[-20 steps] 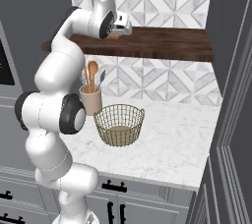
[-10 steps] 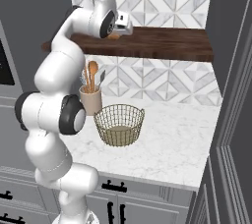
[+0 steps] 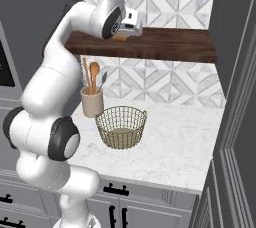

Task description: Open the cabinet, pick up the bread from the cabinet and place it in the basket. Then move the basket to the dining counter.

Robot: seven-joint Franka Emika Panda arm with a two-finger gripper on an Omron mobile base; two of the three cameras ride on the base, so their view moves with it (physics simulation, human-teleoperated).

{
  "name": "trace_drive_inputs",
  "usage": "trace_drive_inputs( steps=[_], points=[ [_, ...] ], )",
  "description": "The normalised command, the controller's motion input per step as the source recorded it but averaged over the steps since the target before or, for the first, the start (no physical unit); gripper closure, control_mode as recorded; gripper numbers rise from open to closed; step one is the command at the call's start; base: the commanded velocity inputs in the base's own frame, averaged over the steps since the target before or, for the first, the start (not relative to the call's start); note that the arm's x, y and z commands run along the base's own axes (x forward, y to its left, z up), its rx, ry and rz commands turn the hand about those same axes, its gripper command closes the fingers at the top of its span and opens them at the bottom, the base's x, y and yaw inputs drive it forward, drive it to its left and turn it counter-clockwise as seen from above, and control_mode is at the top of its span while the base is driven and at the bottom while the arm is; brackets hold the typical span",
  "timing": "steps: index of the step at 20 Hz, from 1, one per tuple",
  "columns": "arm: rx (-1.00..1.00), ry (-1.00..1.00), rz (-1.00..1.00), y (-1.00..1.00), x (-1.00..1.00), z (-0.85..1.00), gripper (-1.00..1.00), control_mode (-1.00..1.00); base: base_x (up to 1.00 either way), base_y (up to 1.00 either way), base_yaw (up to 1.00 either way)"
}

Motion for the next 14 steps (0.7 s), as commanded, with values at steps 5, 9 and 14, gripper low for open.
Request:
trace_drive_inputs(
  steps=[5,9,14],
  points=[
    [0.00,0.00,0.00,-0.18,-1.00,0.16,1.00,-1.00,0.00,0.00,0.00],
    [0.01,0.03,0.00,-0.16,-1.00,0.00,1.00,-1.00,0.00,0.00,0.00],
    [0.00,0.11,0.00,-0.06,-1.00,-0.24,1.00,-1.00,0.00,0.00,0.00]
  ],
)
